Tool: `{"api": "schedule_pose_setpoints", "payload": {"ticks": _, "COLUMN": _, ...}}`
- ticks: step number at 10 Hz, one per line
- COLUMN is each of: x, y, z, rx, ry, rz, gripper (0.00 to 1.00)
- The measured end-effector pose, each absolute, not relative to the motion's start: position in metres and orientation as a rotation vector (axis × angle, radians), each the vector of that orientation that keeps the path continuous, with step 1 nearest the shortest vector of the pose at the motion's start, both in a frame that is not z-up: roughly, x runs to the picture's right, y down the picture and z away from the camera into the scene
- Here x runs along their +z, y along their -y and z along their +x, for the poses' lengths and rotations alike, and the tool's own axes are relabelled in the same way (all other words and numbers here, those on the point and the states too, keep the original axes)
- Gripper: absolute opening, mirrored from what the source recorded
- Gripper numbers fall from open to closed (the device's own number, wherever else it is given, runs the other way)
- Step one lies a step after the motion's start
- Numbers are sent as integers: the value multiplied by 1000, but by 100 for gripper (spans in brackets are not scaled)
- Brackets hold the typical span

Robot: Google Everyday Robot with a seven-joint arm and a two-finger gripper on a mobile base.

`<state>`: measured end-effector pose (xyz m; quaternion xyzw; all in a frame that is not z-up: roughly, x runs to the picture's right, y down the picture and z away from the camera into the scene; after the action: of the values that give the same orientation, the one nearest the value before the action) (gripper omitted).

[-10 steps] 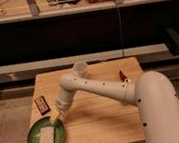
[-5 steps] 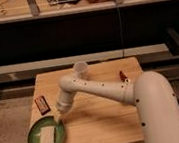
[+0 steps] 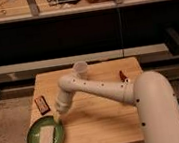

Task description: Pick up the ceramic bowl

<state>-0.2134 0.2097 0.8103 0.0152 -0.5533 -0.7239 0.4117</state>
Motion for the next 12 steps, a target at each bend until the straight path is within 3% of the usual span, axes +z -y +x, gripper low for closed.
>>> {"api": "schedule_pose_setpoints", "payload": {"ticks": 1, "x": 794, "y": -194, "z": -217, "rx": -1779, "ry": 1423, "rz": 80, "gripper": 14}}
{"api": "schedule_pose_setpoints", "payload": {"ticks": 3, "x": 767, "y": -172, "z": -221, "rx": -1719, "ry": 1476, "rz": 143, "gripper": 1}}
{"api": "schedule_pose_setpoints", "payload": {"ticks": 5, "x": 741, "y": -156, "z": -225, "rx": -1652, "ry": 1548, "rz": 195, "gripper": 0}}
{"api": "schedule_pose_setpoints", "payload": {"ticks": 12, "x": 733, "y": -131, "z": -202, "rx": -1414, "ry": 1685, "rz": 306, "gripper": 0}}
